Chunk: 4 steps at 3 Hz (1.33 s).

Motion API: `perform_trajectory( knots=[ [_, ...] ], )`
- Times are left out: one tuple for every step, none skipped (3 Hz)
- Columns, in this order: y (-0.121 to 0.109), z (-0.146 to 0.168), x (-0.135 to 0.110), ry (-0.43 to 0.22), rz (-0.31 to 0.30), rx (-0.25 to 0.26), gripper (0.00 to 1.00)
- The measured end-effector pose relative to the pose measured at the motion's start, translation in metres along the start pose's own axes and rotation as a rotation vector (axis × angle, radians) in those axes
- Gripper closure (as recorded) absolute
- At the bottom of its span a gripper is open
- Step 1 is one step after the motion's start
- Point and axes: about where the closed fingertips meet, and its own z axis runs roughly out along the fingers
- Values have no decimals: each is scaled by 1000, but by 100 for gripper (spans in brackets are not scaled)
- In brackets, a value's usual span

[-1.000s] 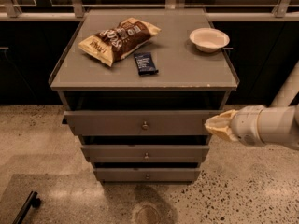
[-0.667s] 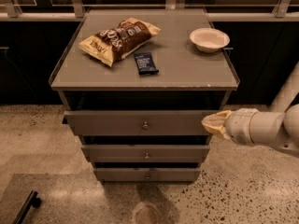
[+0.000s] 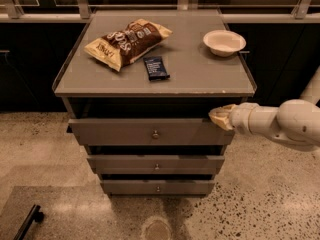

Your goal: Open top drawer

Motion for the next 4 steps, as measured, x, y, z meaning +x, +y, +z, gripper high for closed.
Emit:
perform_trajectory(
  knots=[
    [0,3,-1,2,-2,-3,100],
    [1,17,-2,-17,-15,0,100],
    [0,35,-9,-52,-31,9,100],
    [-8,55,-28,-99,-59,35,100]
  ],
)
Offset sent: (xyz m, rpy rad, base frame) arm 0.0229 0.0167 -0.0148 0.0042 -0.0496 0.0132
